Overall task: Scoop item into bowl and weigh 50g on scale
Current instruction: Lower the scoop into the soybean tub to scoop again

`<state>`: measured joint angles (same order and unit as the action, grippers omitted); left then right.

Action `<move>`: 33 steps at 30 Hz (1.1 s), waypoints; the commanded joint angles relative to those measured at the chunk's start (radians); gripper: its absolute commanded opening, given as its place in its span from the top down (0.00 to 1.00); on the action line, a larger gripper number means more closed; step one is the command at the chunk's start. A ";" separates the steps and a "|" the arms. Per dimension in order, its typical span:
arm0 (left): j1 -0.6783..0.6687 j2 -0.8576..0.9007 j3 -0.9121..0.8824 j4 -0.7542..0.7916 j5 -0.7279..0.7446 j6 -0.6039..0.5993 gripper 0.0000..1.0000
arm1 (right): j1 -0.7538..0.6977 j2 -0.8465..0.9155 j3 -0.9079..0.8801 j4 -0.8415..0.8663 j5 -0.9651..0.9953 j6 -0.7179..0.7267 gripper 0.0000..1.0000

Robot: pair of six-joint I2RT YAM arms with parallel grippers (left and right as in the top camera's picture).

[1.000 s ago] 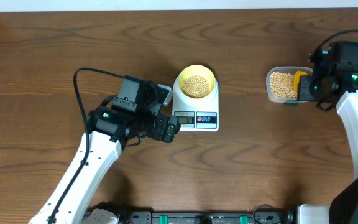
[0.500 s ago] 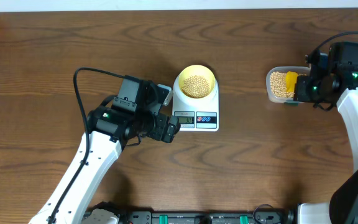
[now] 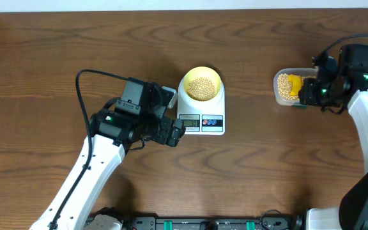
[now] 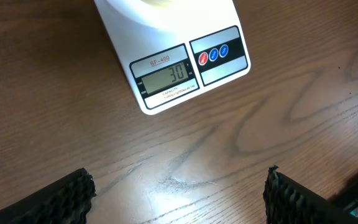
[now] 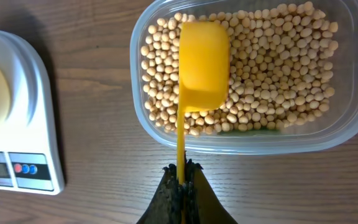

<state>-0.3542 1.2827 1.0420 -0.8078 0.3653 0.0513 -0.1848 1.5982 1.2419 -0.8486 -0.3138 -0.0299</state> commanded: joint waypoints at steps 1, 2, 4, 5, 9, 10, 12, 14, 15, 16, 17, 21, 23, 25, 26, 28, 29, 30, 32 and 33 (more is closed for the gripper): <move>0.004 -0.016 -0.009 -0.002 0.012 -0.004 0.11 | -0.039 0.007 0.005 -0.005 -0.104 0.006 0.99; 0.004 -0.016 -0.009 -0.002 0.012 -0.004 0.11 | -0.049 0.008 0.005 -0.005 -0.116 0.006 0.99; 0.004 -0.016 -0.009 -0.002 0.012 -0.004 0.11 | -0.071 0.010 0.004 -0.008 -0.138 0.006 0.99; 0.004 -0.016 -0.009 -0.002 0.012 -0.004 0.11 | -0.081 0.012 0.002 -0.009 -0.151 0.006 0.99; 0.004 -0.016 -0.009 -0.002 0.011 -0.004 0.11 | -0.121 0.015 -0.023 -0.008 -0.214 0.006 0.99; 0.004 -0.016 -0.009 -0.002 0.012 -0.004 0.11 | -0.129 0.016 -0.032 -0.008 -0.221 0.006 0.99; 0.004 -0.016 -0.009 -0.002 0.012 -0.004 0.11 | -0.142 0.017 -0.048 -0.007 -0.236 0.006 0.99; 0.004 -0.016 -0.009 -0.002 0.012 -0.004 0.11 | -0.156 0.017 -0.066 -0.004 -0.264 0.006 0.99; 0.004 -0.016 -0.009 -0.002 0.012 -0.004 0.11 | -0.161 0.017 -0.072 -0.004 -0.280 0.006 0.99; 0.004 -0.016 -0.009 -0.002 0.012 -0.004 0.11 | -0.166 0.017 -0.077 -0.003 -0.293 0.006 0.99; 0.004 -0.016 -0.009 -0.002 0.012 -0.004 0.11 | -0.170 0.017 -0.083 -0.003 -0.301 0.006 0.99; 0.004 -0.016 -0.009 -0.002 0.012 -0.004 0.11 | -0.172 0.018 -0.107 0.012 -0.306 0.007 0.99; 0.004 -0.016 -0.009 -0.002 0.012 -0.004 0.11 | -0.172 0.018 -0.126 0.030 -0.342 0.008 0.99; 0.004 -0.016 -0.009 -0.002 0.012 -0.004 0.11 | -0.172 0.018 -0.147 0.057 -0.385 0.032 0.99; 0.004 -0.016 -0.009 -0.002 0.012 -0.004 0.11 | -0.172 0.018 -0.155 0.070 -0.398 0.045 0.99; 0.004 -0.016 -0.009 -0.002 0.012 -0.004 0.11 | -0.172 0.018 -0.164 0.090 -0.404 0.067 0.99; 0.004 -0.016 -0.009 -0.002 0.012 -0.004 0.11 | -0.172 0.018 -0.165 0.095 -0.404 0.072 0.99; 0.004 -0.016 -0.009 -0.002 0.012 -0.004 0.11 | -0.172 0.018 -0.165 0.099 -0.404 0.075 0.99; 0.004 -0.016 -0.009 -0.002 0.012 -0.004 0.11 | -0.172 0.018 -0.165 0.102 -0.404 0.077 0.99; 0.004 -0.016 -0.009 -0.002 0.012 -0.004 0.11 | -0.172 0.018 -0.165 0.102 -0.404 0.078 0.99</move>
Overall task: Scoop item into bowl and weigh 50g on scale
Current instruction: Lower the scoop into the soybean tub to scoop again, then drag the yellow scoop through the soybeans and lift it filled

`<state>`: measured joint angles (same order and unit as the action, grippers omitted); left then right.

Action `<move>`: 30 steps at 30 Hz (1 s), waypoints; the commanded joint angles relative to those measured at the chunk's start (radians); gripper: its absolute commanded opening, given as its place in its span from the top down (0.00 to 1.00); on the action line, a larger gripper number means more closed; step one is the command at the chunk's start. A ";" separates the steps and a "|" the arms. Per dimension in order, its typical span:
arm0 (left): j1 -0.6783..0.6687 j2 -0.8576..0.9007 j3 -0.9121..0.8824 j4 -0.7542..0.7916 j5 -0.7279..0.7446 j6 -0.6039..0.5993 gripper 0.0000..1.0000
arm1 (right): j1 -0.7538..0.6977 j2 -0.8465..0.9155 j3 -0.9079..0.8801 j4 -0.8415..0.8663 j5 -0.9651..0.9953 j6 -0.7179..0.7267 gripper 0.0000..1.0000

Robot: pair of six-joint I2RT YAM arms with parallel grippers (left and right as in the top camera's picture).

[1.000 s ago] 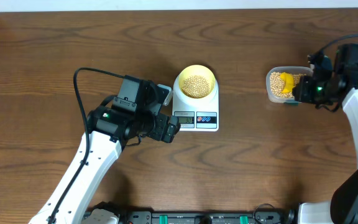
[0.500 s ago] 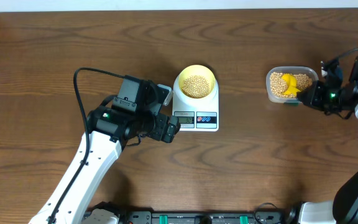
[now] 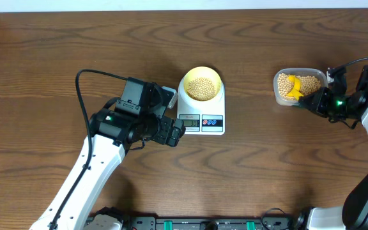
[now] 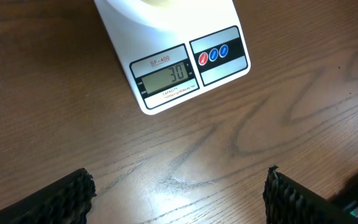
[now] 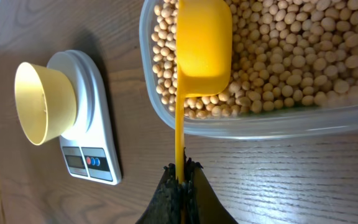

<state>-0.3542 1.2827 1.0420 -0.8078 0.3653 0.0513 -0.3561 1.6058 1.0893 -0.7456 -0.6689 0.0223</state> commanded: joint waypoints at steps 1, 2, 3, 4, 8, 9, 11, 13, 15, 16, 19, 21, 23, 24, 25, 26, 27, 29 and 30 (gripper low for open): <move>0.004 -0.016 -0.009 -0.002 0.012 -0.004 0.11 | 0.000 0.010 -0.013 -0.002 -0.048 0.033 0.99; 0.004 -0.016 -0.009 -0.002 0.012 -0.004 0.11 | 0.000 0.010 -0.014 -0.003 -0.048 0.049 0.99; 0.004 -0.016 -0.009 -0.002 0.012 -0.004 0.11 | 0.000 0.010 -0.017 -0.003 -0.049 0.068 0.99; 0.004 -0.016 -0.009 -0.002 0.012 -0.004 0.11 | 0.000 0.010 -0.021 -0.002 -0.048 0.081 0.99; 0.004 -0.016 -0.009 -0.002 0.012 -0.004 0.11 | -0.006 0.010 -0.031 0.003 -0.048 0.083 0.99; 0.004 -0.016 -0.009 -0.002 0.012 -0.004 0.11 | -0.012 0.010 -0.031 0.002 -0.048 0.087 0.99; 0.004 -0.016 -0.009 -0.002 0.012 -0.004 0.11 | -0.023 0.010 -0.031 0.002 -0.048 0.096 0.99; 0.004 -0.016 -0.009 -0.002 0.012 -0.004 0.11 | -0.034 0.010 -0.032 0.001 -0.050 0.105 0.99; 0.004 -0.016 -0.009 -0.002 0.012 -0.004 0.11 | -0.047 0.010 -0.036 0.002 -0.068 0.118 0.99; 0.004 -0.016 -0.009 -0.002 0.012 -0.004 0.11 | -0.052 0.010 -0.039 0.002 -0.087 0.120 0.99; 0.004 -0.016 -0.009 -0.002 0.012 -0.004 0.11 | -0.066 0.010 -0.051 0.007 -0.133 0.120 0.99; 0.004 -0.016 -0.009 -0.002 0.012 -0.004 0.11 | -0.074 0.011 -0.059 0.011 -0.135 0.120 0.99; 0.004 -0.016 -0.009 -0.002 0.012 -0.004 0.11 | -0.083 0.011 -0.067 0.012 -0.139 0.127 0.99; 0.004 -0.016 -0.009 -0.002 0.012 -0.004 0.11 | -0.087 0.011 -0.072 0.014 -0.150 0.136 0.99; 0.004 -0.016 -0.009 -0.002 0.012 -0.004 0.11 | -0.090 0.011 -0.076 0.018 -0.164 0.138 0.99; 0.004 -0.016 -0.009 -0.002 0.012 -0.004 0.11 | -0.093 0.011 -0.081 0.029 -0.182 0.138 0.99; 0.004 -0.016 -0.009 -0.002 0.012 -0.004 0.11 | -0.095 0.011 -0.085 0.038 -0.192 0.138 0.99; 0.004 -0.016 -0.009 -0.002 0.012 -0.004 0.11 | -0.097 0.011 -0.090 0.055 -0.207 0.138 0.99; 0.004 -0.016 -0.009 -0.002 0.012 -0.004 0.11 | -0.097 0.011 -0.090 0.058 -0.212 0.141 0.99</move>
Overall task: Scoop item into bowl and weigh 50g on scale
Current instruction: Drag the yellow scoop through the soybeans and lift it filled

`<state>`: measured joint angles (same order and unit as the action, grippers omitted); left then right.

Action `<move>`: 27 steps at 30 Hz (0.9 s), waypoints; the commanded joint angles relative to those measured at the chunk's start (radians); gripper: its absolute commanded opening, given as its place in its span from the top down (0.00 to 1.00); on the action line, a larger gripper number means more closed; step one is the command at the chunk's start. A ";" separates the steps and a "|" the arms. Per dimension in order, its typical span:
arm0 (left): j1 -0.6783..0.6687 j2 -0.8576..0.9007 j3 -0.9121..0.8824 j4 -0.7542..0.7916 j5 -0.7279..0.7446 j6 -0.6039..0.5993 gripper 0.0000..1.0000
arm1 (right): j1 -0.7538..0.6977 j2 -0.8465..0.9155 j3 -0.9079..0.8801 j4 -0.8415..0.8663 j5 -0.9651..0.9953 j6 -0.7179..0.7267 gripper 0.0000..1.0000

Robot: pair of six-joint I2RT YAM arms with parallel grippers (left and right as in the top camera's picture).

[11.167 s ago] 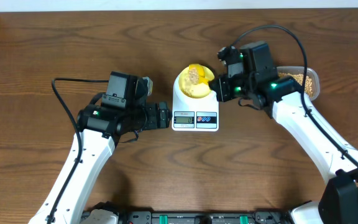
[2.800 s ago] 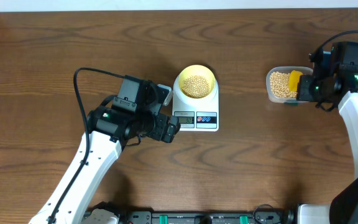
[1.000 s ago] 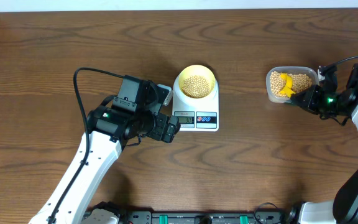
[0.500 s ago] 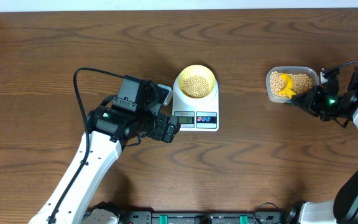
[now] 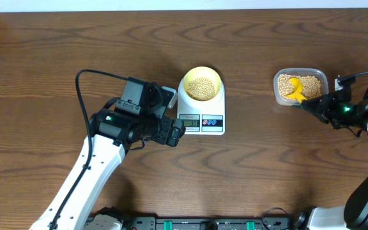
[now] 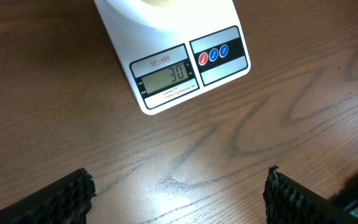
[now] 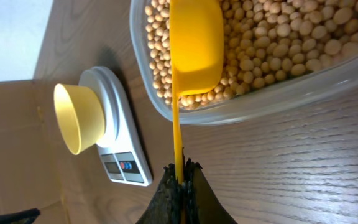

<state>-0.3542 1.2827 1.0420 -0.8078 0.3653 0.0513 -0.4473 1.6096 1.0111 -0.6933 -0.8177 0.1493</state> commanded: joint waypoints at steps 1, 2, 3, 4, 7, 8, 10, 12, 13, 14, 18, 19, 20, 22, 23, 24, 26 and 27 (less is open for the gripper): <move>0.004 -0.016 -0.009 -0.002 0.012 -0.004 0.11 | -0.005 0.007 -0.012 0.008 -0.070 0.016 0.99; 0.004 -0.016 -0.009 -0.002 0.012 -0.004 0.11 | -0.005 0.007 -0.012 0.011 -0.083 0.016 0.99; 0.004 -0.016 -0.009 -0.002 0.012 -0.004 0.11 | -0.005 0.007 -0.012 0.014 -0.097 0.019 0.99; 0.004 -0.016 -0.009 -0.002 0.012 -0.004 0.11 | -0.005 0.007 -0.012 0.018 -0.104 0.023 0.99; 0.004 -0.016 -0.009 -0.002 0.012 -0.004 0.11 | -0.006 0.007 -0.012 0.029 -0.117 0.038 0.99; 0.004 -0.016 -0.009 -0.002 0.011 -0.004 0.11 | -0.006 0.007 -0.012 0.034 -0.116 0.037 0.99; 0.004 -0.016 -0.009 -0.002 0.012 -0.004 0.11 | -0.006 0.007 -0.012 0.040 -0.117 0.038 0.99; 0.004 -0.016 -0.009 -0.002 0.012 -0.004 0.11 | -0.006 0.007 -0.012 0.049 -0.117 0.038 0.99; 0.004 -0.016 -0.009 -0.002 0.012 -0.004 0.11 | -0.006 0.007 -0.012 0.051 -0.117 0.038 0.99; 0.004 -0.016 -0.009 -0.002 0.012 -0.004 0.11 | -0.006 0.007 -0.012 0.052 -0.117 0.038 0.99; 0.004 -0.016 -0.009 -0.002 0.012 -0.004 0.11 | -0.006 0.007 -0.012 0.047 -0.130 0.037 0.99; 0.004 -0.016 -0.009 -0.002 0.012 -0.004 0.11 | -0.009 0.007 -0.012 0.047 -0.140 0.037 0.99; 0.004 -0.016 -0.009 -0.002 0.012 -0.004 0.11 | -0.012 0.007 -0.012 0.047 -0.144 0.037 0.99; 0.004 -0.016 -0.009 -0.002 0.012 -0.004 0.11 | -0.024 0.007 -0.012 0.049 -0.143 0.037 0.99; 0.004 -0.016 -0.009 -0.002 0.012 -0.004 0.11 | -0.032 0.007 -0.012 0.048 -0.143 0.037 0.99; 0.004 -0.016 -0.009 -0.002 0.012 -0.004 0.11 | -0.041 0.007 -0.012 0.046 -0.143 0.037 0.99; 0.004 -0.016 -0.009 -0.002 0.012 -0.004 0.11 | -0.064 0.007 -0.012 0.039 -0.144 0.037 0.99; 0.004 -0.016 -0.009 -0.002 0.012 -0.004 0.11 | -0.076 0.007 -0.012 0.035 -0.144 0.037 0.99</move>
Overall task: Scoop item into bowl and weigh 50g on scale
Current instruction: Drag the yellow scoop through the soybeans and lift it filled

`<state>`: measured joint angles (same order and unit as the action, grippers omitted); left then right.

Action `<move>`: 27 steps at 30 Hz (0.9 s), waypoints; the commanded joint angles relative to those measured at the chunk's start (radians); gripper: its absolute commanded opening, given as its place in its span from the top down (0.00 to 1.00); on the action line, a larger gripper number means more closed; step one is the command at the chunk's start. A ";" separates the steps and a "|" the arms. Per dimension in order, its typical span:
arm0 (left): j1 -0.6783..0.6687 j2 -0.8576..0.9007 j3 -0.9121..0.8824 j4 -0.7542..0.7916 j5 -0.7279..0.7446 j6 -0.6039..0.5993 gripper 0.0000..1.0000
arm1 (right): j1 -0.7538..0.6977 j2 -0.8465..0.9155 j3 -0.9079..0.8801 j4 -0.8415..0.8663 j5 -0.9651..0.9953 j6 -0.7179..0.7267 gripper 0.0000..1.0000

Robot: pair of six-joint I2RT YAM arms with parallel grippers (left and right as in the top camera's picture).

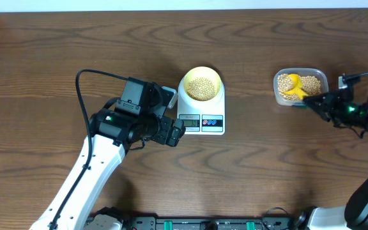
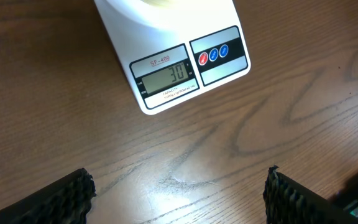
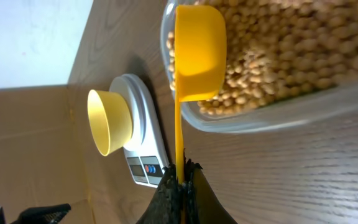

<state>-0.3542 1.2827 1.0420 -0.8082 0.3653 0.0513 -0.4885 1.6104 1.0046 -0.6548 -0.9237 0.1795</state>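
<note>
A yellow bowl point(image 1: 201, 84) of soybeans stands on the white scale point(image 1: 200, 118), whose display point(image 2: 166, 74) reads 30. My right gripper point(image 3: 180, 177) is shut on the handle of the yellow scoop point(image 3: 198, 53), whose cup dips into the clear tub of soybeans point(image 1: 301, 85) at the tub's left end. The scoop's underside faces the wrist camera, so its contents are hidden. My left gripper point(image 2: 179, 193) hovers open over bare wood just in front of the scale, with nothing between its fingers.
The left arm point(image 1: 88, 166) runs from the bottom left up to the scale's left side. A black cable point(image 1: 91, 80) loops above it. The right arm comes in along the right edge. A cardboard wall stands at the far left.
My right gripper has tilted lower and further right, still shut on the scoop, and the cup now sits at the tub's left end. The left gripper and the display have not changed.
First the right gripper held the scoop above the beans, looking straight down into the tub. At each later moment the wrist had drawn back right and tipped lower, the cup staying in the beans. The scale read 30 throughout and the left arm stayed still.
</note>
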 commanded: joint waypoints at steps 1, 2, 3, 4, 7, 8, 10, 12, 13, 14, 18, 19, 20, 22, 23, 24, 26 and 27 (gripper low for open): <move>0.004 -0.016 -0.009 -0.002 0.012 -0.004 0.11 | -0.046 0.006 -0.005 -0.005 -0.039 0.007 0.99; 0.004 -0.016 -0.009 -0.002 0.012 -0.004 0.11 | -0.057 0.006 -0.005 -0.008 -0.041 0.007 0.99; 0.004 -0.016 -0.009 -0.002 0.012 -0.004 0.11 | -0.068 0.006 -0.005 -0.011 -0.050 0.006 0.99; 0.004 -0.016 -0.009 -0.002 0.012 -0.004 0.11 | -0.080 0.006 -0.005 -0.016 -0.063 0.001 0.99; 0.004 -0.016 -0.009 -0.002 0.012 -0.004 0.11 | -0.102 0.006 -0.005 -0.029 -0.114 -0.026 0.99; 0.004 -0.016 -0.009 -0.002 0.012 -0.004 0.11 | -0.107 0.006 -0.005 -0.037 -0.125 -0.032 0.99; 0.004 -0.016 -0.009 -0.002 0.012 -0.004 0.11 | -0.116 0.006 -0.005 -0.055 -0.134 -0.039 0.99; 0.004 -0.016 -0.009 -0.002 0.012 -0.004 0.11 | -0.122 0.006 -0.005 -0.070 -0.134 -0.040 0.99; 0.004 -0.016 -0.009 -0.002 0.012 -0.004 0.11 | -0.122 0.006 -0.005 -0.073 -0.135 -0.045 0.99; 0.004 -0.016 -0.009 -0.002 0.012 -0.004 0.11 | -0.121 0.006 -0.005 -0.075 -0.141 -0.057 0.99; 0.004 -0.016 -0.009 -0.002 0.012 -0.004 0.11 | -0.121 0.006 -0.005 -0.074 -0.209 -0.084 0.99; 0.004 -0.016 -0.009 -0.002 0.012 -0.004 0.11 | -0.121 0.006 -0.005 -0.074 -0.229 -0.085 0.99; 0.004 -0.016 -0.009 -0.002 0.012 -0.004 0.11 | -0.121 0.006 -0.005 -0.074 -0.238 -0.085 0.99; 0.004 -0.016 -0.009 -0.002 0.012 -0.004 0.11 | -0.121 0.006 -0.005 -0.075 -0.242 -0.084 0.99; 0.004 -0.016 -0.009 -0.002 0.012 -0.004 0.11 | -0.121 0.006 -0.005 -0.075 -0.242 -0.084 0.99; 0.004 -0.016 -0.009 -0.002 0.012 -0.004 0.11 | -0.121 0.006 -0.005 -0.075 -0.242 -0.084 0.99; 0.004 -0.016 -0.009 -0.002 0.012 -0.004 0.11 | -0.122 0.006 -0.005 -0.074 -0.242 -0.084 0.99; 0.004 -0.016 -0.009 -0.002 0.012 -0.004 0.11 | -0.122 0.006 -0.005 -0.075 -0.242 -0.084 0.99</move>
<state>-0.3542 1.2827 1.0420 -0.8082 0.3653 0.0513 -0.6048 1.6104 1.0046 -0.7292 -1.1141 0.1196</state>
